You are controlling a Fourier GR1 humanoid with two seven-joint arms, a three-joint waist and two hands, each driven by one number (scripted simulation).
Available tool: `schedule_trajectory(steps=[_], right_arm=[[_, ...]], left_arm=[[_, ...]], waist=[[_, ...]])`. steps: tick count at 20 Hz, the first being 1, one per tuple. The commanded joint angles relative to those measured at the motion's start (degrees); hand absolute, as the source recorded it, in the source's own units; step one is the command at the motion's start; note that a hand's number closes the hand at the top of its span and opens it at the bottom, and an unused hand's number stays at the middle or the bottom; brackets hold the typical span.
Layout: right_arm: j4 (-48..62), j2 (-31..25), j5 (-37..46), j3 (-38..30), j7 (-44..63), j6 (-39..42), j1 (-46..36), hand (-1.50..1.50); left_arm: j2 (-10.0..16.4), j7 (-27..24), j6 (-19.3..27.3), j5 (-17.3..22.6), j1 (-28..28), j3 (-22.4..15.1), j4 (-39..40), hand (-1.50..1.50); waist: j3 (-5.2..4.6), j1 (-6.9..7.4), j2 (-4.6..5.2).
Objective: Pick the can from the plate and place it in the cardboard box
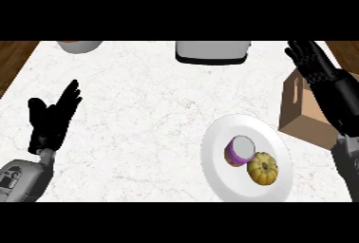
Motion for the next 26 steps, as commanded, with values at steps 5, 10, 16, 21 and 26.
schedule_trajectory(steps=[5, 10, 16, 21, 26], right_arm=[[-9.8, -4.6, 9.3, -12.8, 10.7, -17.7, 2.3, -1.50], [-17.7, -8.2, 22.3, -11.2, 22.0, -21.7, 17.1, -1.50], [-36.4, -12.6, 34.2, -4.7, 25.1, -15.5, 31.5, -1.50], [-39.7, -14.3, 44.3, 3.5, 35.9, -8.9, 29.8, -1.50], [-41.7, -19.9, 41.1, 9.9, 49.7, 4.3, 26.4, -1.50]], left_arm=[[5.9, -9.6, -5.5, -4.4, -1.2, -0.6, -6.6, 0.00], [5.1, -12.6, -7.8, -4.4, 1.6, -2.8, -11.3, 0.00], [4.1, -12.2, -9.0, -5.7, -0.7, -3.5, -10.4, 0.00], [2.1, -17.5, -10.5, -7.2, 0.0, -4.0, -8.2, 0.00], [2.4, -14.5, -11.1, -7.4, 0.5, -5.3, -11.9, 0.00]], waist=[[0.86, -5.63, -0.82], [0.99, -5.26, 0.04], [1.08, -3.60, 1.13], [1.00, -0.85, 1.85], [0.91, 0.47, 1.73]])
